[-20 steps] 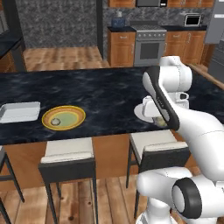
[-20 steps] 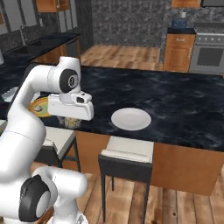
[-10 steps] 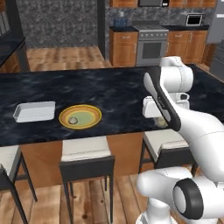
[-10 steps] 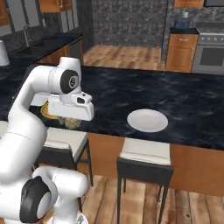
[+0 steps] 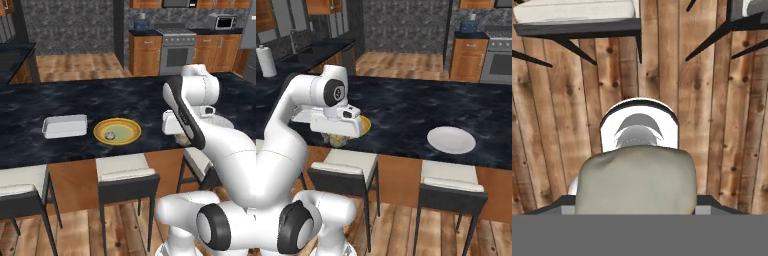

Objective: Place two dumplings into each of the tupperware containers and then place the containers in the fridge.

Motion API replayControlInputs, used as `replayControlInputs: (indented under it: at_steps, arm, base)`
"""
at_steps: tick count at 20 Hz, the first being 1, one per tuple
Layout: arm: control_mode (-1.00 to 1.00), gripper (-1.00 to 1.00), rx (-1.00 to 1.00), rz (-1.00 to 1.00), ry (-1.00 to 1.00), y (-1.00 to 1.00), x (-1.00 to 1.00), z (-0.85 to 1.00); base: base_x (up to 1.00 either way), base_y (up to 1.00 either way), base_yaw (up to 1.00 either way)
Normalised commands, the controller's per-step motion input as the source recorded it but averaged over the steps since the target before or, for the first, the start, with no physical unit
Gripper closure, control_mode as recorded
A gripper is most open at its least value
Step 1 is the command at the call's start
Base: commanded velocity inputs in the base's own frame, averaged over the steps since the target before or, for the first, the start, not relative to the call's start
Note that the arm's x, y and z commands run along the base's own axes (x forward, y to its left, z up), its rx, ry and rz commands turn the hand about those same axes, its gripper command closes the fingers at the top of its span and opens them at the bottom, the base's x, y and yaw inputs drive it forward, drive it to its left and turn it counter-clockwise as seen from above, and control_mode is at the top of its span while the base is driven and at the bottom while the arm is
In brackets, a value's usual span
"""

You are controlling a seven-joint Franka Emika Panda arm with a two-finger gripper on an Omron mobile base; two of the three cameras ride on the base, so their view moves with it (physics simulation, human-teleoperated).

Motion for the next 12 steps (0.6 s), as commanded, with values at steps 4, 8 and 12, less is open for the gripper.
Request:
replayControlInputs:
  at_steps: [4, 8, 12]
  arm:
    - [1.00, 1.00, 0.00, 0.00, 0.00, 0.00, 0.00, 0.00]
    - [1.00, 1.00, 0.00, 0.00, 0.00, 0.00, 0.00, 0.00]
    - [1.00, 1.00, 0.00, 0.00, 0.00, 0.00, 0.00, 0.00]
  base:
    - [0.10, 0.61, -0.04]
    - [0.06, 0.79, -0.06]
    - [0.07, 0.90, -0.08]
